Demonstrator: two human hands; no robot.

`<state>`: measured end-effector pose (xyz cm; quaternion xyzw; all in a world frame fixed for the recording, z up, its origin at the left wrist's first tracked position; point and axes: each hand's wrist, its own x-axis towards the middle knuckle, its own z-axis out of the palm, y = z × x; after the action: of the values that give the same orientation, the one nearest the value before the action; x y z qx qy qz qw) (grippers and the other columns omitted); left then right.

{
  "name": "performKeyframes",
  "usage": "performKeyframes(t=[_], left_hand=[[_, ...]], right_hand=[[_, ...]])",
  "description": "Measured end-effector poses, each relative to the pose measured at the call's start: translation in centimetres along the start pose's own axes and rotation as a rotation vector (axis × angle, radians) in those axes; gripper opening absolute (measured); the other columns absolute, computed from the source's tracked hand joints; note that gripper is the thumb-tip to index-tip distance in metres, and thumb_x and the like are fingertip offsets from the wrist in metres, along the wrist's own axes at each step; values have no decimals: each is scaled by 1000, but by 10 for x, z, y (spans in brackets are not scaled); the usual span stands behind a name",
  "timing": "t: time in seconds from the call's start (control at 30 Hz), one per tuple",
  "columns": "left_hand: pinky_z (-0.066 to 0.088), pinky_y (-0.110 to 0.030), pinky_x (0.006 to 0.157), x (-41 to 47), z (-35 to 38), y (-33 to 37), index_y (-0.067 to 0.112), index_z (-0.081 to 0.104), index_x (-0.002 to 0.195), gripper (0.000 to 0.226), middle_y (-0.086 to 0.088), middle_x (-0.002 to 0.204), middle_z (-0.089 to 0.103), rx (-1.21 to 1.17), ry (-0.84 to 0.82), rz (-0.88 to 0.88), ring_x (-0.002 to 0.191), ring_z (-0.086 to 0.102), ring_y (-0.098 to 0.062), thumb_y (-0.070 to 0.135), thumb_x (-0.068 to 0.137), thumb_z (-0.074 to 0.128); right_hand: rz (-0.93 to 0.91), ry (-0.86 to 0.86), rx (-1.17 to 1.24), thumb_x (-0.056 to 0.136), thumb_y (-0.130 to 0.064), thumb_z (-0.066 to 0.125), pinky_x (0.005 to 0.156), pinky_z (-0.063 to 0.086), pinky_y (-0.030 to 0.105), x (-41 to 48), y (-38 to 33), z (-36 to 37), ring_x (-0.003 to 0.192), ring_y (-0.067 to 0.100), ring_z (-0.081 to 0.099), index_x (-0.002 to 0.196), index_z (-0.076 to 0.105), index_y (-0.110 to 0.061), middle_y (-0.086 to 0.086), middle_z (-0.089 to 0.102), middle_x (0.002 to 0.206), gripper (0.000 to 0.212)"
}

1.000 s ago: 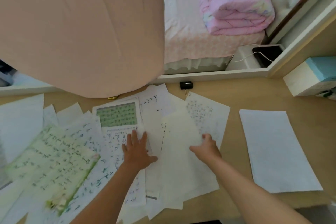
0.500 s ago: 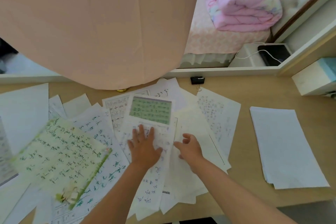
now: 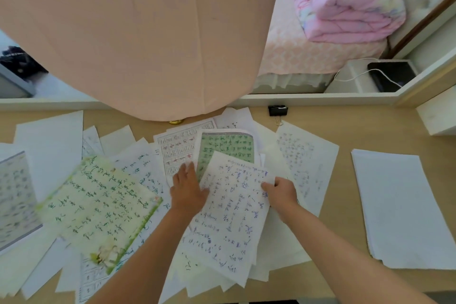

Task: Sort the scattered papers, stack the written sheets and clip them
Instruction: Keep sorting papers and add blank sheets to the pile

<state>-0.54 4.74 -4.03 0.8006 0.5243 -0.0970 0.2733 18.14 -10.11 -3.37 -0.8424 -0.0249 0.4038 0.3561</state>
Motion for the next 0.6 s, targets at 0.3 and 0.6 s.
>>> performKeyframes(t=[0.3,0.6], left_hand=[[51,-43,94,0,11,43,8,41,138,57,-9,123,60,-815,-51,-290,110,60,-30,9,88,69],[55,-41,91,-22,-8,67,22,62,117,20,0,113,70,-775,-292,-79,100,67,-20,30,101,53]], right_hand=[[-103,50,-97,96,-29,54,60,38,30,14,7,-27,67,20,51,92,57,7,8,56,77,36],[-273,186,-70,96,-35,57,56,31,30,21,-9,-58,55,18,38,70,35,-13,4,41,73,41]])
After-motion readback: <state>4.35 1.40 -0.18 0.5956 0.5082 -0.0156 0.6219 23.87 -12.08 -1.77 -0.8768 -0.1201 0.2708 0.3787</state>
